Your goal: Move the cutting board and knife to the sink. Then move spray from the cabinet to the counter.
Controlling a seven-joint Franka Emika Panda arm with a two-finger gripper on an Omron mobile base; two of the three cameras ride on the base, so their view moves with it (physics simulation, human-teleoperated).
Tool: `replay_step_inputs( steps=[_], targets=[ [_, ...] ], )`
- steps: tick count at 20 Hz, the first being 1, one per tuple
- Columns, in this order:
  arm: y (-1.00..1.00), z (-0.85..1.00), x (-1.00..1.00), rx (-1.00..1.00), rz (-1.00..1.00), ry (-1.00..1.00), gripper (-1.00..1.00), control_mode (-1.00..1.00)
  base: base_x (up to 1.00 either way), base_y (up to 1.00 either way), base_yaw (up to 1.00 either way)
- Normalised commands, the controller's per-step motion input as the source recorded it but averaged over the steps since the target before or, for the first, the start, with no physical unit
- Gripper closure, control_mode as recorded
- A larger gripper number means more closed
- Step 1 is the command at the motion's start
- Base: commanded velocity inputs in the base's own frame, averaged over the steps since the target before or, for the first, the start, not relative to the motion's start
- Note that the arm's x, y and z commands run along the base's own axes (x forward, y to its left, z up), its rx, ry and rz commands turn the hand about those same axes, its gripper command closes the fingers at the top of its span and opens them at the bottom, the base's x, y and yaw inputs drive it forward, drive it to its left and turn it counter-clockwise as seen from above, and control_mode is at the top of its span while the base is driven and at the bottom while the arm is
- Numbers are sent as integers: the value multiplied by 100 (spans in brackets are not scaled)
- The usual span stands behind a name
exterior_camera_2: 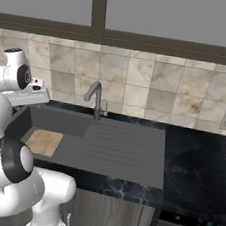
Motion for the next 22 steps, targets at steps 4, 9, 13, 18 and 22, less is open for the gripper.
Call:
replay_step_inputs(
  steps=[4, 9, 13, 18, 22],
  targets=[
    [-19, 0, -17, 1, -8, 2, -100, 100, -14, -5, -2],
    [0, 0, 0, 0, 0, 0, -100, 100, -96, -3, -7],
    [0, 0, 0, 0, 0, 0, -100, 100, -100, 13, -3],
    [0, 0, 0, 0, 0, 0, -100, 100, -53, 58, 48],
    [0, 0, 0, 0, 0, 0, -100, 100, 0, 48, 90]
  ],
)
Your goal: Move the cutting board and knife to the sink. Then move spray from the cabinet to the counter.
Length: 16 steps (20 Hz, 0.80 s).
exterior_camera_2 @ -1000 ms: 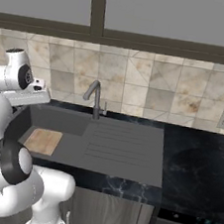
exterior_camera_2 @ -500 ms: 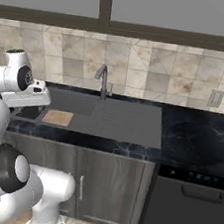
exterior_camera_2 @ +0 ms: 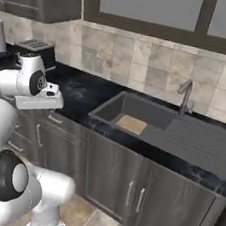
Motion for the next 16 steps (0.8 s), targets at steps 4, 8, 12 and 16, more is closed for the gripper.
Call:
replay_step_inputs(
  steps=[4, 8, 12, 16],
  targets=[
    [0, 0, 0, 0, 0, 0, -100, 100, 1, 26, 96],
    [0, 0, 0, 0, 0, 0, -100, 100, 31, 8, 93],
    [0, 0, 0, 0, 0, 0, -100, 100, 84, 0, 80],
    [0, 0, 0, 0, 0, 0, -100, 100, 100, -7, 59]
  ],
)
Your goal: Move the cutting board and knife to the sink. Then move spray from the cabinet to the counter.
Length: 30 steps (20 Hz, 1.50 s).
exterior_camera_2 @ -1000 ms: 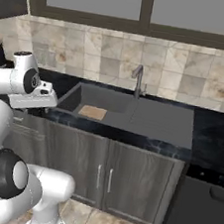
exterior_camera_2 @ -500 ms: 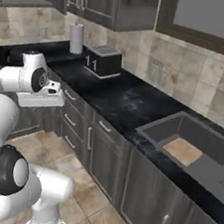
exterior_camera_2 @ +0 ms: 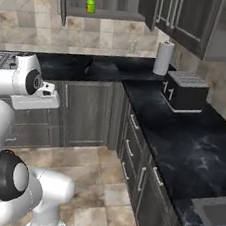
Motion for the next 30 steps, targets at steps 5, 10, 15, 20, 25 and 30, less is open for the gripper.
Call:
replay_step_inputs(
  steps=[5, 10, 15, 20, 25, 30],
  targets=[
    [0, 0, 0, 0, 0, 0, -100, 100, 100, -36, 42],
    [0, 0, 0, 0, 0, 0, -100, 100, 100, -44, 30],
    [0, 0, 0, 0, 0, 0, -100, 100, 100, -39, 17],
    [0, 0, 0, 0, 0, 0, -100, 100, 69, -13, 3],
    [0, 0, 0, 0, 0, 0, -100, 100, 10, 7, 0],
    [0, 0, 0, 0, 0, 0, -100, 100, 47, 1, 0]
  ],
)
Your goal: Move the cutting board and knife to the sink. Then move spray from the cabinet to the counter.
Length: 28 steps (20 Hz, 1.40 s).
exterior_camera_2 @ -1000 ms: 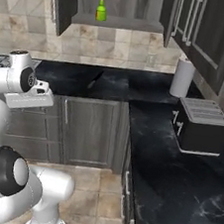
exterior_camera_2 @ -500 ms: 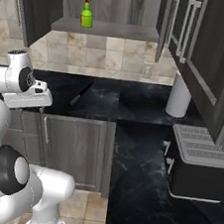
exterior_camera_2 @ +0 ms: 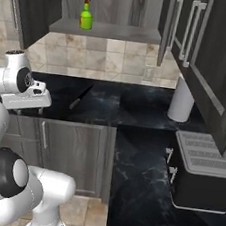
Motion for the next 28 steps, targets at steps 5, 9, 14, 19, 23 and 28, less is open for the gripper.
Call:
replay_step_inputs(
  steps=[5, 9, 14, 19, 23, 28],
  targets=[
    [0, 0, 0, 0, 0, 0, -100, 100, 22, 16, -16],
    [0, 0, 0, 0, 0, 0, -100, 100, -3, 27, -32],
    [0, 0, 0, 0, 0, 0, -100, 100, 27, 30, -34],
    [0, 0, 0, 0, 0, 0, -100, 100, 12, 28, -30],
    [0, 0, 0, 0, 0, 0, -100, 100, 0, 26, -39],
    [0, 0, 0, 0, 0, 0, -100, 100, -7, 32, -43]
  ],
)
